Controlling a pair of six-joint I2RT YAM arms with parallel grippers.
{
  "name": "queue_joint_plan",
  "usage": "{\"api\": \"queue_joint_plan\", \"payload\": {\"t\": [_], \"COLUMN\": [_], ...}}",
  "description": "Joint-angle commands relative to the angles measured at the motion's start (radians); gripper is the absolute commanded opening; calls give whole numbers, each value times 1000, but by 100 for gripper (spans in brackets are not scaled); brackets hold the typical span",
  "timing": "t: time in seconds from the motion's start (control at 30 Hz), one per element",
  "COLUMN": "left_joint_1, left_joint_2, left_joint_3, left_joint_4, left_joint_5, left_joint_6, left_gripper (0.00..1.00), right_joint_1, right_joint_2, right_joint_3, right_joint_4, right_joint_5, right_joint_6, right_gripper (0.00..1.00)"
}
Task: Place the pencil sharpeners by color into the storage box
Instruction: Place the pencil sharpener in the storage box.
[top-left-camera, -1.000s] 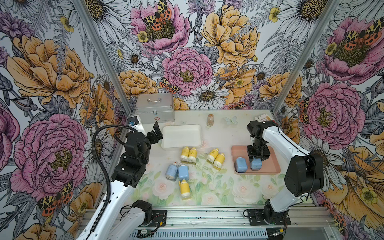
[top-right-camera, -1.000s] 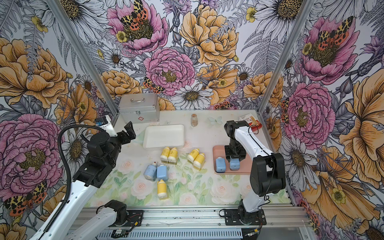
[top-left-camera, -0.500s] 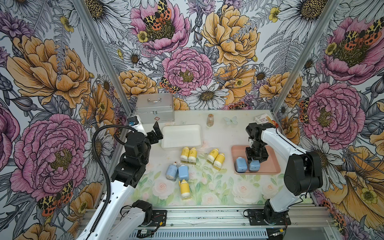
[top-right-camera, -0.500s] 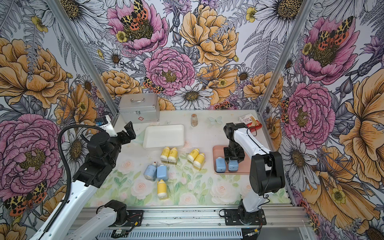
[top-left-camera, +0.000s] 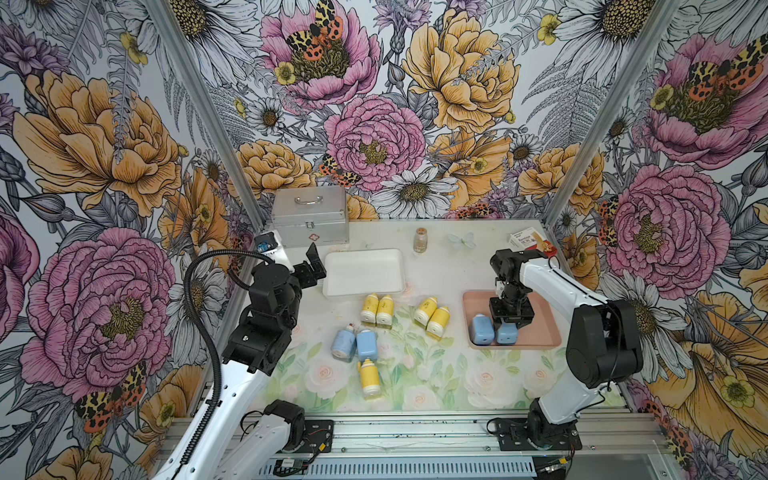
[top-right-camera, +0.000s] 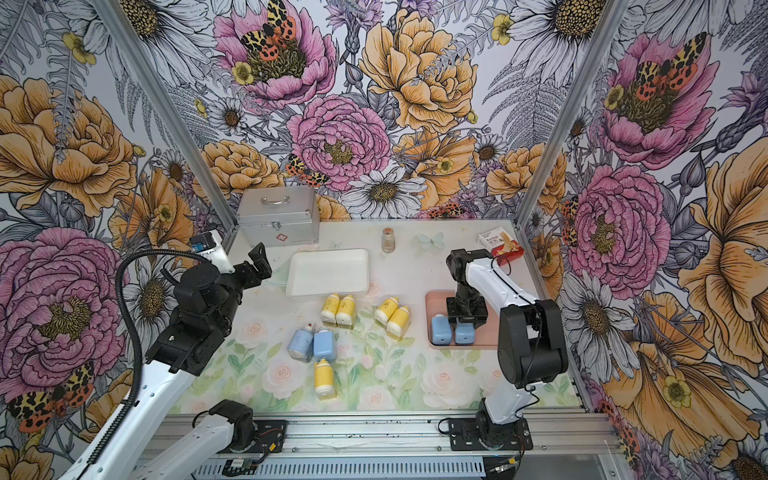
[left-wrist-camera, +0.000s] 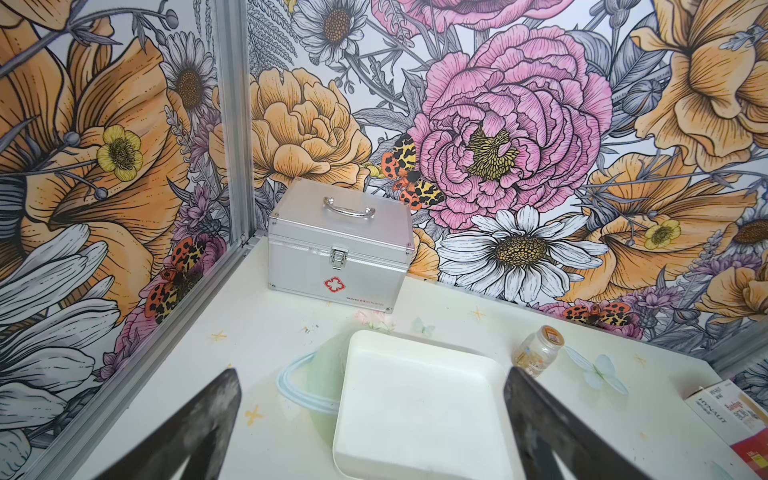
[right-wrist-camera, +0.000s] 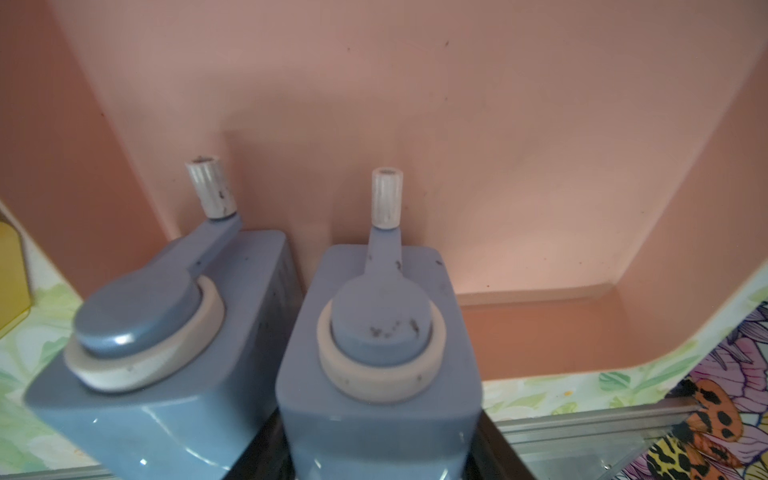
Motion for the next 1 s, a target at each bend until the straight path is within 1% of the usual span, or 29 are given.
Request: {"api": "queue_joint_plan", "payload": {"t": [0.0,0.6,0.73,0.87,0.97], "left_joint_1": [13,14,13,13,13], "left_joint_2": [-6,-7,-7,-7,-7], "left_joint_3": [-8,-7,-8,-7,-8], "left_joint_4": [-1,-1,-1,-1,-1], "left_joint_5": [21,24,24,25,25], "left_joint_6": [-4,-4,-4,-4,-5], "left_gripper": [99,98,99,99,99], "right_joint_1": [-4,-3,-5,-6,-6], "right_joint_2": [14,36,36,34,32], "right_joint_3": [-7,-30,-34,-37,-38], "right_joint_4": [18,36,36,36,36], "right_joint_5": [-13,-17,-15,-9,-7], "right_joint_6": [7,14,14,16,18], "right_gripper": [45,45,49,55,57]}}
